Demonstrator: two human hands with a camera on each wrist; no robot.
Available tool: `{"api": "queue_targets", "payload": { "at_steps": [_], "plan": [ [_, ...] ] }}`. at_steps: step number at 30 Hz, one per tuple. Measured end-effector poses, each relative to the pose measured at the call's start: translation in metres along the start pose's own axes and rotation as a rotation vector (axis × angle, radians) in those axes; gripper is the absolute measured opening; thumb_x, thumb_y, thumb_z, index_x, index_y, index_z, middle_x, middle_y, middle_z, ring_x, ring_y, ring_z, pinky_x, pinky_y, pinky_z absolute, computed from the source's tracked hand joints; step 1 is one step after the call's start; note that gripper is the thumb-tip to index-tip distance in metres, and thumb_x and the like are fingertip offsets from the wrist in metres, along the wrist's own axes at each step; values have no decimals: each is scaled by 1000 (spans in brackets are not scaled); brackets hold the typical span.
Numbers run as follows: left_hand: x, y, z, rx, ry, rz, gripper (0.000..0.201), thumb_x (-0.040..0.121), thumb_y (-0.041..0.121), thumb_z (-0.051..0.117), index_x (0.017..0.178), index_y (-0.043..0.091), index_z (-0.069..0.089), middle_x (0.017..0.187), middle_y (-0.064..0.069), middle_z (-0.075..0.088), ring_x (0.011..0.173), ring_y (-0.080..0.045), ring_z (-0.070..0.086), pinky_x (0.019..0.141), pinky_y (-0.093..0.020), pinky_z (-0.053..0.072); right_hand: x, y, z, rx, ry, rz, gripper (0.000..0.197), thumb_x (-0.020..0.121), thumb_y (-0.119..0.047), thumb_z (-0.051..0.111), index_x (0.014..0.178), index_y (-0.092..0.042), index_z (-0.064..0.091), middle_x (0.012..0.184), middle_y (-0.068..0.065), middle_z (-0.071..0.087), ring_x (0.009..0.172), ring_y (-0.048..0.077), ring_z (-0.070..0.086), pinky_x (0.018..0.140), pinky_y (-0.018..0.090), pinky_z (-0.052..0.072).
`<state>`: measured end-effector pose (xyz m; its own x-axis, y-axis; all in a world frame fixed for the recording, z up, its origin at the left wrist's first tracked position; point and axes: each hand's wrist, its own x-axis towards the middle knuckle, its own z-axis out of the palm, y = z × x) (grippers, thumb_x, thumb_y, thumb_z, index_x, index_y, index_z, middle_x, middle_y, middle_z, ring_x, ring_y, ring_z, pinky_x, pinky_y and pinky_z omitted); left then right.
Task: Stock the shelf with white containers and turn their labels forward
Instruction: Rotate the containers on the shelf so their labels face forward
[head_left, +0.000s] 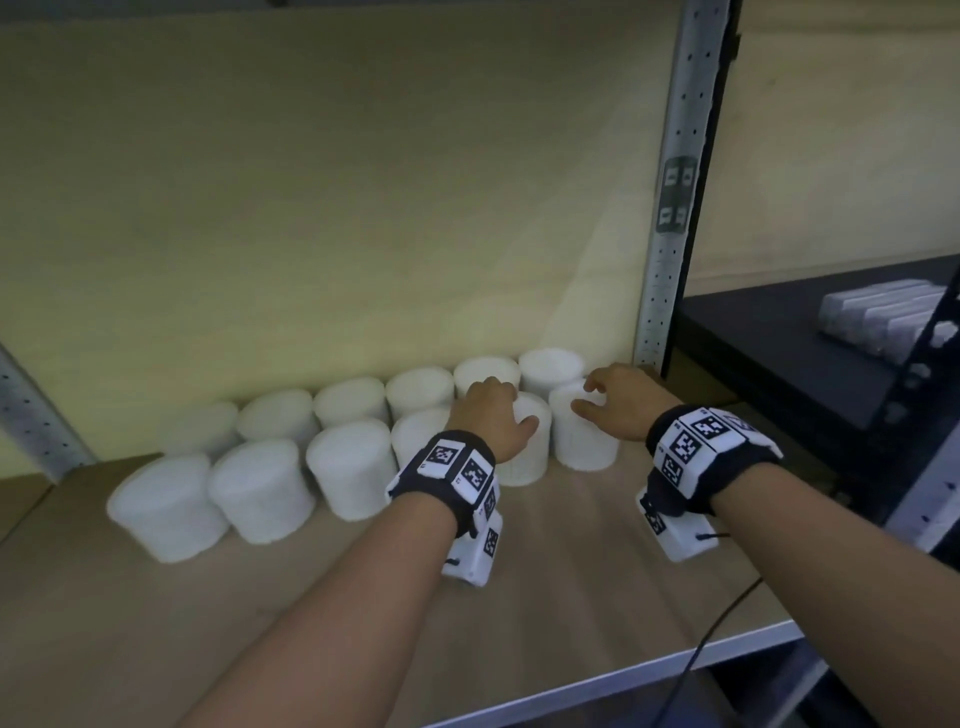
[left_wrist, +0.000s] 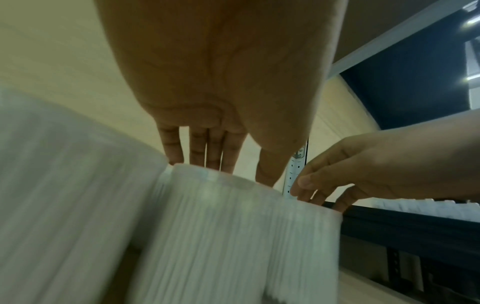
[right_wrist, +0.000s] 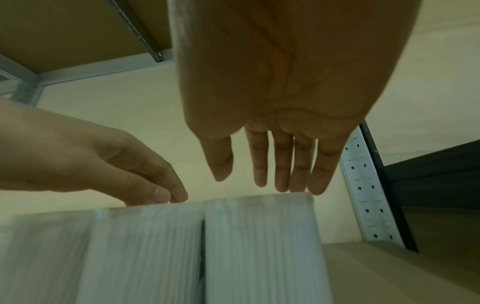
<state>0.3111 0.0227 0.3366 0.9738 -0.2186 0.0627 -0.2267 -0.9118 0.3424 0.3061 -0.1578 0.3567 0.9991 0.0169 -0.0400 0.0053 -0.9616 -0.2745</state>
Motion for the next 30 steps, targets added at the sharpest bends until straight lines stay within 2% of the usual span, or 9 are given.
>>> {"api": "queue_targets", "payload": {
  "at_steps": [6,11,20,25,30],
  "plan": [
    [4,-7,7,18,36,34,51,91,44,53,130,12,52,132,-7,51,124,-24,46,101,-37,39,9,-1,6,-93,-16,-27,52,90,-50,51,129,-16,54,131,12,50,120,29,49,104,40,40],
    [7,-7,6,43,28,41,51,91,44,52,130,11,51,132,-7,50,123,-25,46,100,-37,41,11,0,5,-98,-29,-37,51,90,-49,52,129,-15,53,129,12,50,120,29,47,101,37,39],
    [5,-9,8,20,54,51,50,90,44,54,128,12,53,129,-7,52,120,-24,48,99,-37,42,12,0,5,-58,-54,-37,46,90,-44,56,127,-16,54,130,9,48,121,27,46,102,38,40],
    [5,-11,10,-12,69,51,50,89,44,56,127,12,54,128,-6,54,119,-24,49,97,-35,41,12,2,1,-26,-91,-65,42,91,-31,59,130,-18,53,139,5,44,127,24,44,107,34,37],
    [6,-12,12,-21,80,49,49,89,44,57,126,13,56,127,-5,54,119,-24,49,97,-35,41,14,5,-3,-35,-138,-94,39,91,-20,57,130,-26,53,144,2,42,130,23,43,109,32,37]
  ]
}}
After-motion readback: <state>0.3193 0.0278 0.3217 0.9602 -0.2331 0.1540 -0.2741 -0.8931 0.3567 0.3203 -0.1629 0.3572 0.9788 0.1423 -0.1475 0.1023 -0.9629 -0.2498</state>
